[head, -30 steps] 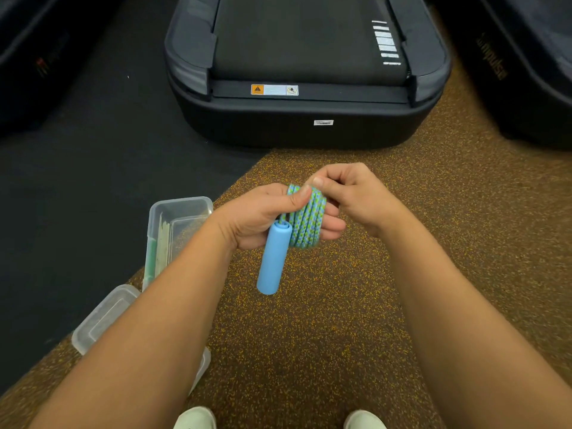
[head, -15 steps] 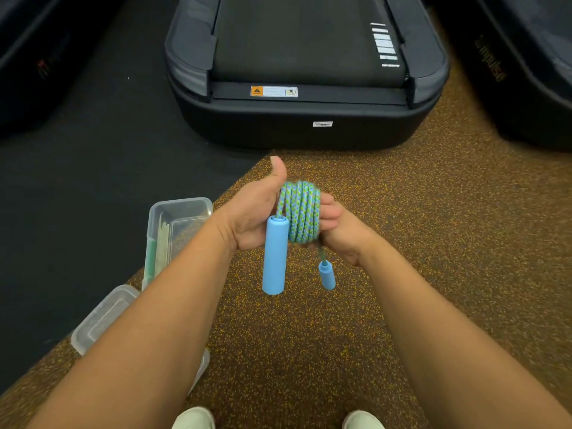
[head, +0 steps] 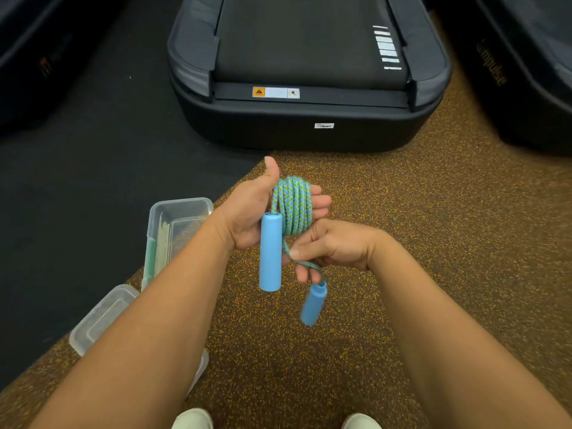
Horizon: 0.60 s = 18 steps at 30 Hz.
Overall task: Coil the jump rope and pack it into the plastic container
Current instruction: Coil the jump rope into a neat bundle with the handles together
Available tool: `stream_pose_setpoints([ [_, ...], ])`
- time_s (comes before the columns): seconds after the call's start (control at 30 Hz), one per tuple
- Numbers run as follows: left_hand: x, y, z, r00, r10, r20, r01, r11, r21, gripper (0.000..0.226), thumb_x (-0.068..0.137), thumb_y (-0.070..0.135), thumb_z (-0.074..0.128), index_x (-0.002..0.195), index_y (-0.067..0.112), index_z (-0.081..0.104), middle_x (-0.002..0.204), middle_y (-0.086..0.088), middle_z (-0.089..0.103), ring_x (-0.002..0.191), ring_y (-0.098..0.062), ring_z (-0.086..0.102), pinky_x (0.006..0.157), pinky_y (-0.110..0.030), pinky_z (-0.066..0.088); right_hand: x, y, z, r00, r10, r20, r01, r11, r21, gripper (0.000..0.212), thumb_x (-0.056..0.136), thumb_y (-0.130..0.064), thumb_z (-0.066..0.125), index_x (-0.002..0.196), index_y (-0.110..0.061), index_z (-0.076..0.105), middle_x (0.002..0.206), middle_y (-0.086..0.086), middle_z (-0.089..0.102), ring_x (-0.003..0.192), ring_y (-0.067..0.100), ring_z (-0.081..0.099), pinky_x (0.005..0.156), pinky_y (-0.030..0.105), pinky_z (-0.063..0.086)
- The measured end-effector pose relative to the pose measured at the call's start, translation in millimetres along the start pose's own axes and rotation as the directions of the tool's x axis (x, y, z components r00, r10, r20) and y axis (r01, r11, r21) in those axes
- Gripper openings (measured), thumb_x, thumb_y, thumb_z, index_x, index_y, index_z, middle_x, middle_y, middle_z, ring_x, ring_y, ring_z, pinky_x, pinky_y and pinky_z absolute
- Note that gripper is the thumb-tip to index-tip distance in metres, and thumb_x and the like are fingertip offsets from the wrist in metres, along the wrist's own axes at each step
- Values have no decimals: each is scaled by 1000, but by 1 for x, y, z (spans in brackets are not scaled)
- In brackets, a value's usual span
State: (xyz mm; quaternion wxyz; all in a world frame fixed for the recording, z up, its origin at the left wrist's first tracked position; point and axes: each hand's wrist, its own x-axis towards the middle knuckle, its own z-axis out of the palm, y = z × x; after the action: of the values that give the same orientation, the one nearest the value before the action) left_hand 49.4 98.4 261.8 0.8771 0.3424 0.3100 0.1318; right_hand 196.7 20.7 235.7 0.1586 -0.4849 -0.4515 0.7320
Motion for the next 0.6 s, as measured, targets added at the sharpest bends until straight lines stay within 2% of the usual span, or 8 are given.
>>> stream_pose_setpoints([
  [0.17,0,0,-1,1000,-17,-2,17,998,61,84,92,63,11,120,-3,56,117,-21,65,108,-29,64,88,-35,54,-14,-35,0,998,54,-37,-61,970,-234,21,95,-11,50,97,0,68,67,8,64,51,13,57,57,23,49],
  [0.27,1,-2,-1,999,-47,-7,48,993,105,82,92,64,16,114,-1,60,102,-19,69,90,-27,69,73,-32,57,-24,-58,3,990,49,-136,-99,916,-390,21,94,-15,53,94,0,68,62,3,60,51,13,55,54,23,47],
  [0.37,0,-2,0,999,-50,5,49,991,127,76,92,64,21,91,2,65,80,-14,68,68,-22,67,60,-28,54,-33,-74,5,969,8,-245,-139,841,-523,20,89,-18,59,88,-1,69,58,-1,57,50,11,52,53,21,45],
  [0.43,-1,-1,1,999,-42,-3,42,988,147,72,92,62,24,82,5,67,75,-12,68,66,-21,66,62,-28,55,-36,-82,6,955,-35,-294,-151,797,-585,17,86,-17,62,80,-2,68,56,-3,57,51,11,54,55,23,47],
  [0.47,0,-2,1,999,-38,-9,39,987,157,70,92,62,26,82,6,68,77,-12,68,69,-21,66,68,-31,54,-38,-84,7,947,-60,-316,-154,777,-610,16,85,-17,62,75,-5,66,54,-4,57,51,12,55,57,26,48],
  [0.53,0,-2,1,999,-34,-18,37,985,168,67,92,60,30,86,7,70,85,-14,68,79,-24,66,80,-37,52,-39,-87,7,923,-120,-366,-167,732,-661,16,85,-16,62,71,-11,64,54,-4,59,52,13,55,62,32,51],
  [0.6,-1,-3,3,999,-41,-20,44,982,184,65,93,57,29,94,5,67,87,-14,69,81,-24,67,81,-37,53,-41,-88,8,897,-186,-401,-170,692,-701,13,84,-18,64,73,-12,65,59,-3,64,56,13,61,66,32,52],
])
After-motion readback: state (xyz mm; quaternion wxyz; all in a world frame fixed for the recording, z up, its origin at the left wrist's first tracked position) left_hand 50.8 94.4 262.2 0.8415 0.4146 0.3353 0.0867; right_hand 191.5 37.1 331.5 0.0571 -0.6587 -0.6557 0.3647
